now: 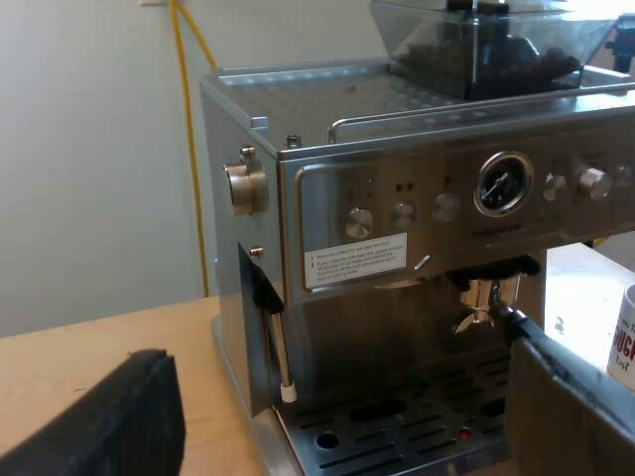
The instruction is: Pour the beans into the coffee machine
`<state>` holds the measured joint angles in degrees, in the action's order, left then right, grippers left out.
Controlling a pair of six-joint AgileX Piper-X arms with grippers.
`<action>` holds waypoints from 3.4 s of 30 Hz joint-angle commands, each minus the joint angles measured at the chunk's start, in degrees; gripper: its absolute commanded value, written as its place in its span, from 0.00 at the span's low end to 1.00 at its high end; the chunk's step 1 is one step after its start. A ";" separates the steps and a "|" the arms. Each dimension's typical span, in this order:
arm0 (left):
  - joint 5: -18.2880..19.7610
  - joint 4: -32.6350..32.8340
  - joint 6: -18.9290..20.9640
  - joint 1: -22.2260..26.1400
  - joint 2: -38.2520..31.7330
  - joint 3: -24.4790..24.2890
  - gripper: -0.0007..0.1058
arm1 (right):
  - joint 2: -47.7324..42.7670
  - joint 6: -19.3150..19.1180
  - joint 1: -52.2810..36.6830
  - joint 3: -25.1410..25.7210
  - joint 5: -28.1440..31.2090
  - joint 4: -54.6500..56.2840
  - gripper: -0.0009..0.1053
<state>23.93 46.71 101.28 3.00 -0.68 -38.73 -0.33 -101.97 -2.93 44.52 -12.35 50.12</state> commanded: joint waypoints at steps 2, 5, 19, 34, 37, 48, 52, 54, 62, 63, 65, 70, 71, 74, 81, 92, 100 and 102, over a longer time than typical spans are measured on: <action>-4.22 3.09 0.08 -0.17 -2.30 -0.50 0.65 | -2.79 0.68 0.04 0.00 -0.72 0.51 0.59; -9.11 5.23 0.08 -0.17 -2.30 -0.50 0.65 | -2.79 0.68 0.04 0.01 -0.47 0.50 0.59; -18.16 4.41 -0.45 -0.17 -2.30 2.72 0.65 | -2.79 0.23 0.04 -6.24 -0.24 -2.42 0.59; -18.01 7.16 -1.07 -0.17 -2.30 7.93 0.65 | -2.65 0.23 0.04 -12.19 -0.24 -2.32 0.59; -18.01 10.09 -2.16 -0.17 -2.30 7.92 0.65 | -2.65 0.23 0.04 -13.53 -0.24 -1.99 0.59; -18.10 12.86 -5.33 -0.17 -2.30 8.57 0.65 | -2.65 0.23 0.04 -15.87 -0.35 -1.03 0.59; -18.10 12.86 -5.33 -0.17 -2.30 8.57 0.65 | -2.65 0.23 0.04 -17.32 -0.35 -0.89 0.59; -18.10 12.86 -5.33 -0.17 -2.30 8.57 0.65 | -2.65 0.23 0.04 -17.97 -0.35 0.13 0.59; -18.00 12.86 -5.33 -0.17 -2.30 8.57 0.65 | -2.65 0.23 0.04 -18.31 -0.24 1.25 0.59; -18.00 12.86 -5.33 -0.17 -2.30 8.57 0.65 | -2.65 0.23 0.04 -18.31 -0.27 1.25 0.59; -18.00 12.86 -5.33 -0.17 -2.30 8.57 0.65 | -2.65 0.23 0.04 -18.31 -0.29 1.25 0.59; -18.00 12.86 -5.33 -0.17 -2.30 8.57 0.65 | -2.65 0.23 0.04 -18.31 -0.29 1.25 0.59; -18.00 12.86 -5.33 -0.17 -2.30 8.57 0.65 | -2.65 0.23 0.04 -18.31 -0.29 1.25 0.59; -18.00 12.86 -5.33 -0.17 -2.30 8.57 0.65 | -2.65 0.23 0.04 -18.31 -0.29 1.25 0.59; -18.00 12.86 -5.33 -0.17 -2.30 8.57 0.65 | -2.65 0.23 0.04 -18.31 -0.29 1.25 0.59; -18.00 12.86 -5.33 -3.15 -2.30 8.57 0.65 | -2.65 0.23 0.04 -18.31 -0.29 1.25 0.59; -18.00 12.86 -5.33 -3.11 -2.30 8.57 0.65 | -2.65 0.23 0.04 -18.31 -0.29 1.25 0.59; -18.00 12.86 -5.33 -3.11 -2.30 8.57 0.65 | -2.65 0.23 0.04 -18.31 -0.29 1.25 0.59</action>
